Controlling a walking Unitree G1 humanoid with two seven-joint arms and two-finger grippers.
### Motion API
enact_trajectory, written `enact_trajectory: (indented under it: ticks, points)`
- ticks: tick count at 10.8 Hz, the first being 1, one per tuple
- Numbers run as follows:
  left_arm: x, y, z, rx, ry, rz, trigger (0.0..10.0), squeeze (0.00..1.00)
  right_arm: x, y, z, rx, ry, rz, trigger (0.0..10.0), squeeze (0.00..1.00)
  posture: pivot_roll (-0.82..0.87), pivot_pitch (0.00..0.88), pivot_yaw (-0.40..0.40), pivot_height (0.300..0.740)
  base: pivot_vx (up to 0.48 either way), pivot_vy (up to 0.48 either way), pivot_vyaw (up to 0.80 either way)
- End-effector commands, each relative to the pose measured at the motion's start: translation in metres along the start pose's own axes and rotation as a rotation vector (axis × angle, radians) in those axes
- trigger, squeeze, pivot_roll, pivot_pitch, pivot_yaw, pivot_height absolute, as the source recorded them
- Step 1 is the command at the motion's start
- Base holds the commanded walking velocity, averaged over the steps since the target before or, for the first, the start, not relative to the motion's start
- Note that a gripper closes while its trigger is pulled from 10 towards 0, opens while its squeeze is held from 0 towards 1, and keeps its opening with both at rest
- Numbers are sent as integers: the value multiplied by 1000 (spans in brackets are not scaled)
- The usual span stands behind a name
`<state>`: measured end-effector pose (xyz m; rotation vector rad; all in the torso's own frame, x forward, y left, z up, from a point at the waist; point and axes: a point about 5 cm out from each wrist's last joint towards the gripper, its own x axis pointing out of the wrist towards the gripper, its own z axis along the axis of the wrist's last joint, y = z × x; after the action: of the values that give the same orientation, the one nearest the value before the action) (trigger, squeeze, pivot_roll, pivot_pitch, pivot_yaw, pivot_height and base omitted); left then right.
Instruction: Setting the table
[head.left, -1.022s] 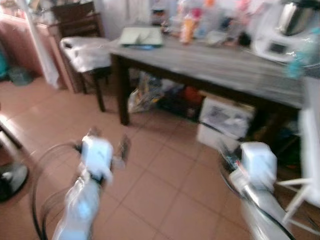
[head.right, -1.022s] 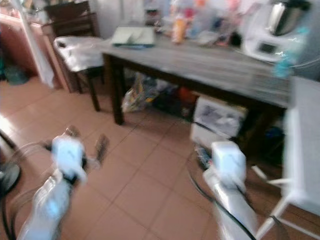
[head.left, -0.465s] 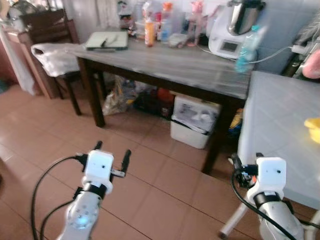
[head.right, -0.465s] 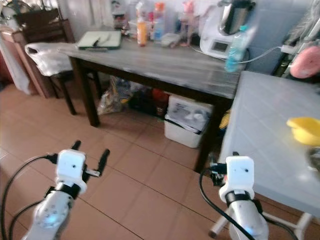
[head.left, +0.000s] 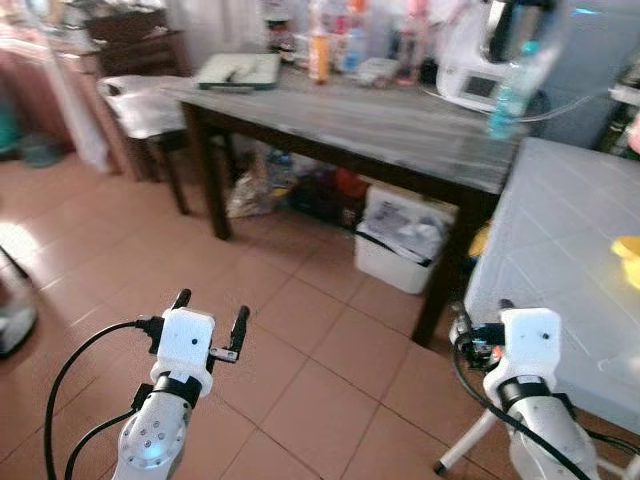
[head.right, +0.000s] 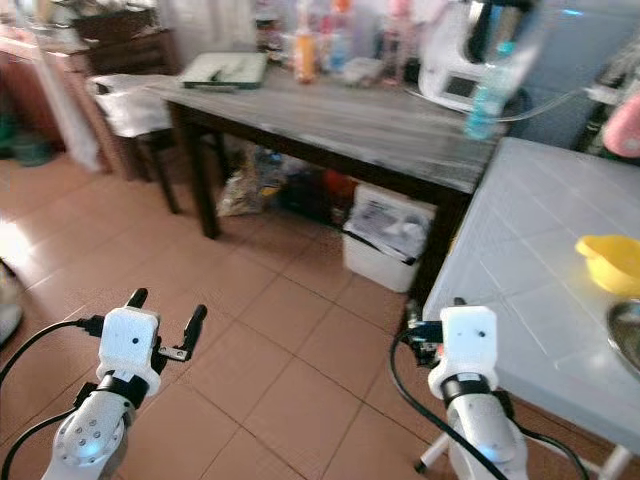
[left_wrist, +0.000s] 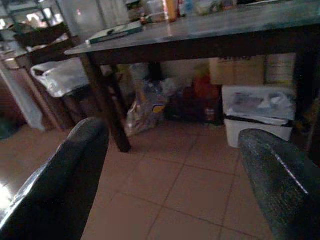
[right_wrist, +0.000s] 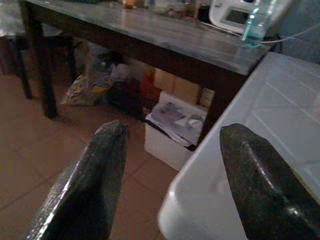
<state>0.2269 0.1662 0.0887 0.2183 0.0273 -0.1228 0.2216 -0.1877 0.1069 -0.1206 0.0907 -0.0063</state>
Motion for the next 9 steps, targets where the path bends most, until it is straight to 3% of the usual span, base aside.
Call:
enact_trajectory:
  ticks: [1,6,9]
  points:
    - [2,4,5,11,-16,9,10000,0,2,1,3,-10,-7,0,10000,0,97,0,-15,740,0,0,0]
    - [7,4,8,16,-27,-6,10000,0,3,4,1,-14,11,-18,10000,0,96,0,4,740,0,0,0]
    - [9,3,10,26,-38,-21,10000,0,5,5,-1,6,11,-20,10000,0,96,0,11,740,0,0,-692]
